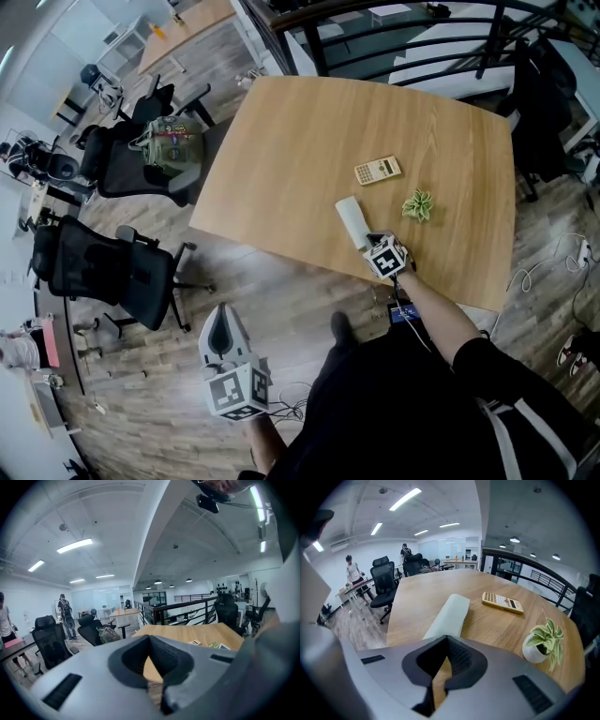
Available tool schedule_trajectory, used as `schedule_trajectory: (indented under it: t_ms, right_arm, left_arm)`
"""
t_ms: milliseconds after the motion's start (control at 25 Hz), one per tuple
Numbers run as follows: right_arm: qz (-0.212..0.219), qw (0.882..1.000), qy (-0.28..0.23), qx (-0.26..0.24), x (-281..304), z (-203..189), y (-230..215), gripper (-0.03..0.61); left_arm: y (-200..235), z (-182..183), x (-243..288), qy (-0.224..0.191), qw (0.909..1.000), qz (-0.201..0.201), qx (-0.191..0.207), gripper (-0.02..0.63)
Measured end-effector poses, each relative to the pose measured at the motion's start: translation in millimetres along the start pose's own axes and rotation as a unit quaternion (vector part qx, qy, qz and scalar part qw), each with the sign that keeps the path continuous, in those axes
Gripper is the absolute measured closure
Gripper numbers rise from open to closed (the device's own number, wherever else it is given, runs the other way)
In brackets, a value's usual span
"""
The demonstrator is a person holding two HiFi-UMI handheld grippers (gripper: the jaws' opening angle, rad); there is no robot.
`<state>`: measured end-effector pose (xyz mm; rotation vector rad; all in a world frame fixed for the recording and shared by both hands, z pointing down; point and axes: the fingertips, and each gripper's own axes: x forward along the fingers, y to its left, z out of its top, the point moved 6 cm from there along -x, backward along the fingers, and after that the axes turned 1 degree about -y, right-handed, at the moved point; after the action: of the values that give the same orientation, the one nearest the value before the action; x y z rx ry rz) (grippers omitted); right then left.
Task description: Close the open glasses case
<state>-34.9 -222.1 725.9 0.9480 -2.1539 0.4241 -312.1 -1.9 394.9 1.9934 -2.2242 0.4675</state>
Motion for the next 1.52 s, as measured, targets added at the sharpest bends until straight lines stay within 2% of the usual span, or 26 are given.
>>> schedule_trajectory:
  t_ms: [200,360,480,680,800,960,1200,1360,1520]
  right_arm:
    - [0.006,1.0,0.003,0.019,2.4,-3.9,-2.5,0.565]
    - [0.021,1.0,-0.001,0.0,-3.9,4.5,-4.3,0.565]
    - [0.01,0.999,-0.041,-0.012,-21.5,10.6,-7.4,0.565]
    - [0.0,0.99,-0.142,0.018,-76.4,39.2,-20.6,0.565]
    - [-0.013,0.977,-0.208,0.038,-127.0,62.9,-27.4,0.565]
    - [-0.052,0.955,-0.289,0.051,-202.5,96.0,-45.0,0.565]
    - [-0.099,0.916,-0.386,0.049,-312.0,131.7,-45.6,0.565]
    - [-0.123,0.891,-0.436,0.042,-358.5,152.1,-44.6,0.565]
    - [-0.14,0.884,-0.445,0.02,-385.1,157.9,-45.8,0.565]
  left_arm:
    - [-0.9,-4.0,1.0,0.0,1.0,-0.001,-0.004,0.615]
    - [-0.4,-3.6,5.9,-0.002,1.0,-0.008,0.0,0.615]
    - [-0.5,-5.9,11.7,-0.001,0.9999,-0.016,0.003,0.615]
    - [1.1,-3.7,33.1,-0.008,0.9994,-0.031,0.011,0.615]
    - [-0.8,3.6,45.1,-0.019,0.9988,-0.045,0.004,0.615]
    - [-15.2,18.6,69.3,-0.042,0.9966,-0.068,0.02,0.615]
    - [-30.7,38.3,80.9,-0.077,0.9929,-0.089,0.019,0.615]
    - [-37.5,50.3,92.3,-0.091,0.9905,-0.098,0.033,0.615]
    - [-47.7,64.3,95.6,-0.11,0.9872,-0.111,0.035,0.615]
